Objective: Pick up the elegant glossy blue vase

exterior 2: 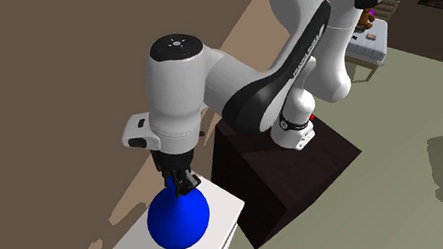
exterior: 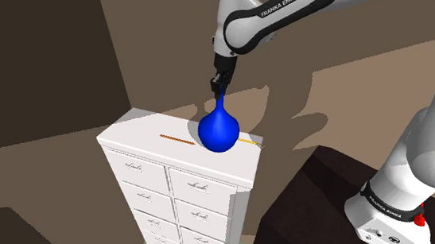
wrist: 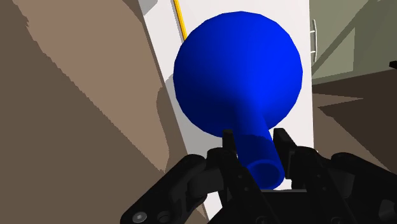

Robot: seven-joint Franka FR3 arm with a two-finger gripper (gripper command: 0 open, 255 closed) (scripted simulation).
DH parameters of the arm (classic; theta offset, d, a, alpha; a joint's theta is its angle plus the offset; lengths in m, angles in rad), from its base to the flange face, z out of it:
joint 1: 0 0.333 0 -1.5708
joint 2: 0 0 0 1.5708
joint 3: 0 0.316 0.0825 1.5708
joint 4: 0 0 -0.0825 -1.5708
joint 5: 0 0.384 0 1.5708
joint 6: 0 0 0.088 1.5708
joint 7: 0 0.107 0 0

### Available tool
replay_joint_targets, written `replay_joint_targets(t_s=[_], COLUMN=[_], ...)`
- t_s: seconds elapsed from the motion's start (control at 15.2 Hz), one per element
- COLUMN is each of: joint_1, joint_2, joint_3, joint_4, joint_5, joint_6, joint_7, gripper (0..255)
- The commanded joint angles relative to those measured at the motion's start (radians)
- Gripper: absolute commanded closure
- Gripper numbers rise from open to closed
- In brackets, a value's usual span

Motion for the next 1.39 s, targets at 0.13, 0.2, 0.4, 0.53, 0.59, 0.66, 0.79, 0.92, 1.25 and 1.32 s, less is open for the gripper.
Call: replay_joint_targets(t_s=[0.13,0.2,0.4,0.53,0.59,0.66,0.79,0.92,1.25,1.32], joint_1=[0.0,0.0,0.0,0.0,0.0,0.0,0.0,0.0,-0.001,-0.001], joint_2=[0.0,0.0,-0.01,-0.02,-0.024,-0.029,-0.037,-0.045,-0.06,-0.061], joint_3=[0.0,0.0,0.0,0.0,0.0,0.0,0.0,0.0,0.0,0.0], joint_4=[0.0,0.0,0.015,0.03,0.039,0.047,0.064,0.082,0.132,0.133], joint_5=[0.0,0.0,0.001,0.002,0.002,0.003,0.003,0.004,0.005,0.005], joint_6=[0.0,0.0,-0.025,-0.05,-0.063,-0.076,-0.102,-0.127,-0.192,-0.194], joint_7=[0.0,0.0,0.0,0.0,0.0,-0.001,-0.001,-0.001,-0.002,-0.002], gripper=[255,255,255,255,255,255,255,255,255,255])
